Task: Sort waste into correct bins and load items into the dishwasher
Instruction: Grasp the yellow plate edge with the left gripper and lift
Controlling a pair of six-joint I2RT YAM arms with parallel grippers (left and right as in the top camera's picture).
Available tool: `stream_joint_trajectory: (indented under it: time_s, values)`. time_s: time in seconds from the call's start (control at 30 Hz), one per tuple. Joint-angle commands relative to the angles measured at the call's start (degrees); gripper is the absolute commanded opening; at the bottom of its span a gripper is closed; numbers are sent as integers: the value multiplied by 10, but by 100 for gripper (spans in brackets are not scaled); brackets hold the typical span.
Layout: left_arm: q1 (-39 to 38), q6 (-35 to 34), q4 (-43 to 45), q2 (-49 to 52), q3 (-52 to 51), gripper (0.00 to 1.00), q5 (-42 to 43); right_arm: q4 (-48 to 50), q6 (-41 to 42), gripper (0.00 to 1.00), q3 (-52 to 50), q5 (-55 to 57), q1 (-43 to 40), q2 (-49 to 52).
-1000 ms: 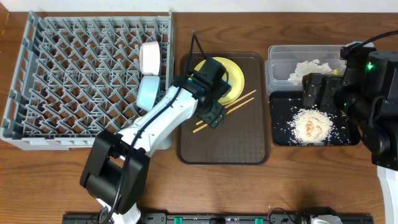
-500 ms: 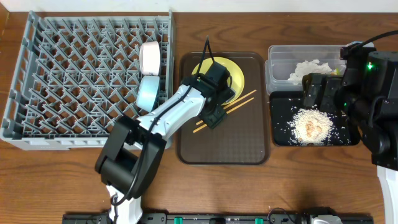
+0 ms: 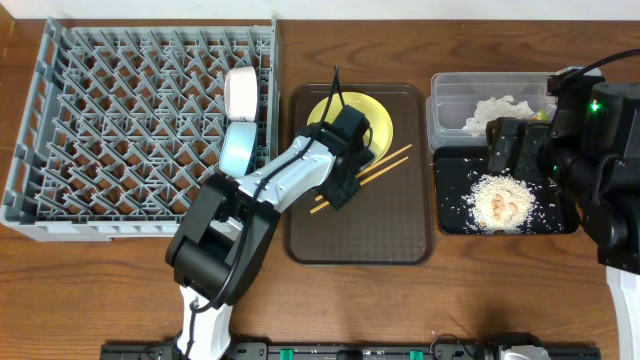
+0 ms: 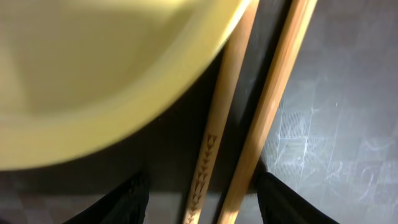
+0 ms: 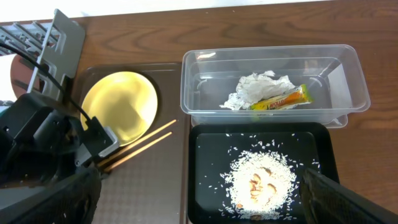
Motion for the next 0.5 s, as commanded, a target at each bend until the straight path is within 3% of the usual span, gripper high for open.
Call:
stream_joint_trajectory:
  time_s: [0.0, 0.47]
  values:
    - [2, 5, -32, 6, 4, 57, -1, 0, 2, 99, 2, 4, -5, 1]
    - [-2, 5, -144, 4, 10, 58, 83, 0, 2, 99, 2, 4, -5, 1]
